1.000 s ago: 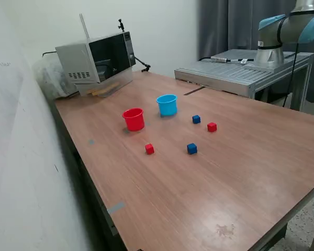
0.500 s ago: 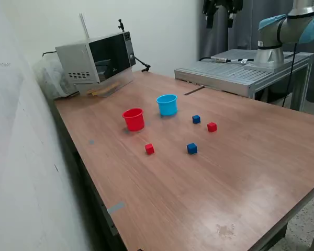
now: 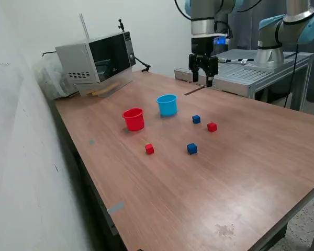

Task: Place red objects in the red bin, and blue objects in the blue bin.

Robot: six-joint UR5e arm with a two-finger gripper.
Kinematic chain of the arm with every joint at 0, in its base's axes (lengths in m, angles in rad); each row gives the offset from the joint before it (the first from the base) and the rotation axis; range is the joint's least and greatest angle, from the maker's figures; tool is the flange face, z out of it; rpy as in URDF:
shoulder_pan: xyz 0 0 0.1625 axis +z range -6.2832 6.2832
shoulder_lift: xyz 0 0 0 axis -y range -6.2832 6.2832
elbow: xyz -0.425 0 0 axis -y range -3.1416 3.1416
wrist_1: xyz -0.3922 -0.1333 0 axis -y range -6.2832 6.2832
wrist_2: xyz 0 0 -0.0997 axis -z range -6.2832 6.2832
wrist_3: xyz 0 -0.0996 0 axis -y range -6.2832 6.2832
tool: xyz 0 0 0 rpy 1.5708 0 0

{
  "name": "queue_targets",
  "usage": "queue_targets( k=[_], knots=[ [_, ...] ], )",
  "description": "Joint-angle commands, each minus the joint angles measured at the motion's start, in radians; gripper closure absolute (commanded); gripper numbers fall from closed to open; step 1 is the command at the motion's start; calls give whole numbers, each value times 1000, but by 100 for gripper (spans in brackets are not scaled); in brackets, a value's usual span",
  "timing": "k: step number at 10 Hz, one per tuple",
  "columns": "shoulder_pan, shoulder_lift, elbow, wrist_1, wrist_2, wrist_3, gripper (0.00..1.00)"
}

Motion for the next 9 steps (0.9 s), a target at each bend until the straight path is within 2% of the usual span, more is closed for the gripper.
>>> queue_targets(
  k=[1, 4, 9],
  knots=[
    [-54, 85, 29, -77, -1, 0, 0],
    [-56, 108, 84, -137, -1, 0, 0],
    [-57, 161, 78, -181, 0, -8, 0]
  ],
)
